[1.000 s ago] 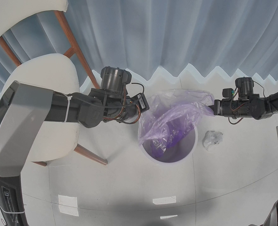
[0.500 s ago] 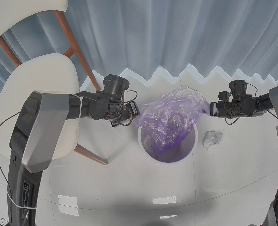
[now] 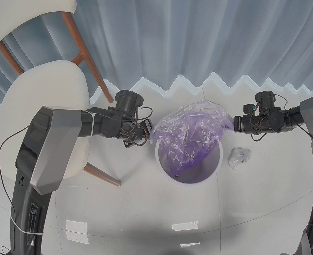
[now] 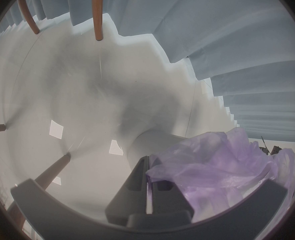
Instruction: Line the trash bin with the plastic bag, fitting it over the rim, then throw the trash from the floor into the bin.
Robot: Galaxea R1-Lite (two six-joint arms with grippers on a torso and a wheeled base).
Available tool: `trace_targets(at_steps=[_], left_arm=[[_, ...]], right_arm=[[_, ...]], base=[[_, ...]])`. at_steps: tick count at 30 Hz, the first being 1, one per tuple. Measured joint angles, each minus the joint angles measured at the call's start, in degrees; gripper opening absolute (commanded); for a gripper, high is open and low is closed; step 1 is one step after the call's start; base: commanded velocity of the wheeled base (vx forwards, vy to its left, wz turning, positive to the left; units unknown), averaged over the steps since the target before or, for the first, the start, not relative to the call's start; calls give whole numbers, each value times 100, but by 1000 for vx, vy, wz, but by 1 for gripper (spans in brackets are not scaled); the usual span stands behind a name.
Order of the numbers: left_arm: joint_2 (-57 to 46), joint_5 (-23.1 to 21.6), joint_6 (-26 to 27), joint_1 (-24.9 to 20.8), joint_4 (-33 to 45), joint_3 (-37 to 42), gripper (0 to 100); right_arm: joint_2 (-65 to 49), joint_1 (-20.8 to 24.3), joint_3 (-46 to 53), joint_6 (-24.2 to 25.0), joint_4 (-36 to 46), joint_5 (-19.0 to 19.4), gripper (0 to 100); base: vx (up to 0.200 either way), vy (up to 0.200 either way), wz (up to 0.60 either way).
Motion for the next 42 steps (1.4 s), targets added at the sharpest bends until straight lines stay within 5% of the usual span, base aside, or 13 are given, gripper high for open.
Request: trace_targets(at_steps=[2,3,17,18,33,42], left_arm=[[0,16,0,-15,0,0,0],[0,24,0,-21,-2,2,0],[-538,205,26,-113,-94,177,0],[-577,251,28,-127,-94,215,100],[-1295,341,37,-389,-558,1317,100],[-2254,208,-229,-579,822,2111,100]], right_arm=[[-2,2,63,-5,-4,-4,0],[-15,5,117,-2,-9,-4,100],[-1211,-26,2302,77,-424,-1,100],[-1324,-26,2488,99,-540,-1,100],[-1993,-48,3552,389,-1587,-425,100],[-2024,16,3535,460,-1708,-444,100]], base=[[0,0,0],[0,0,0],[0,0,0],[0,0,0],[0,0,0],[0,0,0]])
